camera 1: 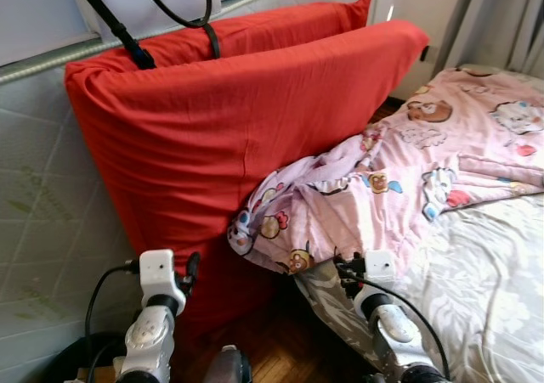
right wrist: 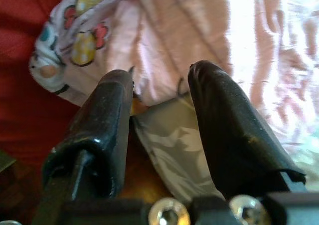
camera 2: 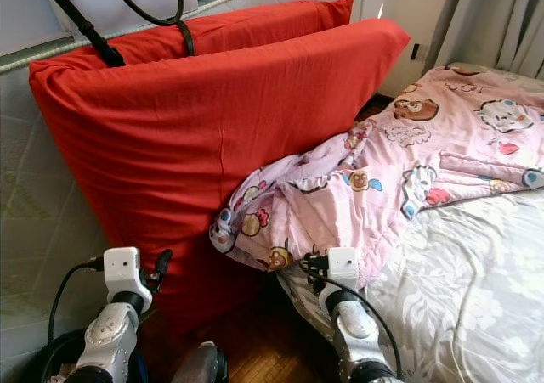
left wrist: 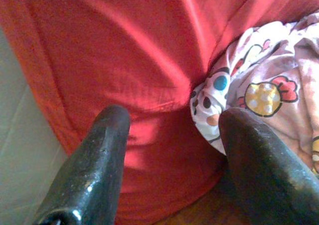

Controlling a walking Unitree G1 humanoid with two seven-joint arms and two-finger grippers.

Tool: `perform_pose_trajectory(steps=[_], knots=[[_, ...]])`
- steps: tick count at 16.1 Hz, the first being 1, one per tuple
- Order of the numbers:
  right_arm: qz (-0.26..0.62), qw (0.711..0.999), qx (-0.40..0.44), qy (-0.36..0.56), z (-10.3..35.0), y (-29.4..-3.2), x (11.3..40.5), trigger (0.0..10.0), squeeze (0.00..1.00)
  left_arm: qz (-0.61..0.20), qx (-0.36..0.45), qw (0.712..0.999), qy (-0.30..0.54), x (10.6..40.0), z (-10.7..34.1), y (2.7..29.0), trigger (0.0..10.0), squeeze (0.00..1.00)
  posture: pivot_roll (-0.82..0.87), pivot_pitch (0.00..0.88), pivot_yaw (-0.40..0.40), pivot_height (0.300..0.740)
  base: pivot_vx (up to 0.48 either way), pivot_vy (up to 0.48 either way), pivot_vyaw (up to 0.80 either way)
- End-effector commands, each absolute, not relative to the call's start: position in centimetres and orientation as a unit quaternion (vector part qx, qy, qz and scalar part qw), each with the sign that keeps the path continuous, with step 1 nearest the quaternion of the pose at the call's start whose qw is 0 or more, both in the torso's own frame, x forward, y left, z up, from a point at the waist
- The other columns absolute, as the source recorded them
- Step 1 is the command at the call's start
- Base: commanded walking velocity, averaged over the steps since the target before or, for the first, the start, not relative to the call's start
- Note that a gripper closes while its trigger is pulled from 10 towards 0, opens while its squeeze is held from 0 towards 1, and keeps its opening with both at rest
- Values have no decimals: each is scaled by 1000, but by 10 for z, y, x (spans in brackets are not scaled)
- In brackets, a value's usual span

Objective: Clean up the room

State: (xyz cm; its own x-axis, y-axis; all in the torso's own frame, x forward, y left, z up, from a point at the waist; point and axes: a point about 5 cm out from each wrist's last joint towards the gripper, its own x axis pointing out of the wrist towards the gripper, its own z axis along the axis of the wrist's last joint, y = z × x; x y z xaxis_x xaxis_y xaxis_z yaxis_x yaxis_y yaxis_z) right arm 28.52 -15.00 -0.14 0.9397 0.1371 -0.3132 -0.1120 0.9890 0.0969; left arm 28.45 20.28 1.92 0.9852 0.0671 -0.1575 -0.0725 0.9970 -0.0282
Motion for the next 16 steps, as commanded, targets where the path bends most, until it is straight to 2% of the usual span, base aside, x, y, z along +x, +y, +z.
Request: perform_pose_trajectory(steps=[1, 6, 9, 16], knots=[[63, 983, 40, 170, -4, -150, 283, 10000, 0, 38, -24, 995, 88, 283, 16, 204, 10000, 0, -76, 6, 51, 630, 0, 0, 0], [81, 981, 33, 171, -3, -146, 284, 10000, 0, 36, -24, 995, 89, 282, 16, 204, 10000, 0, -76, 7, 51, 630, 255, 0, 0], [82, 981, 35, 171, -4, -146, 284, 10000, 0, 36, -24, 995, 90, 282, 15, 204, 10000, 0, -76, 7, 50, 630, 270, 0, 683], [62, 981, 45, 177, -5, -151, 284, 10000, 0, 35, -25, 995, 91, 282, 15, 204, 10000, 0, -75, 9, 51, 630, 270, 0, 0]])
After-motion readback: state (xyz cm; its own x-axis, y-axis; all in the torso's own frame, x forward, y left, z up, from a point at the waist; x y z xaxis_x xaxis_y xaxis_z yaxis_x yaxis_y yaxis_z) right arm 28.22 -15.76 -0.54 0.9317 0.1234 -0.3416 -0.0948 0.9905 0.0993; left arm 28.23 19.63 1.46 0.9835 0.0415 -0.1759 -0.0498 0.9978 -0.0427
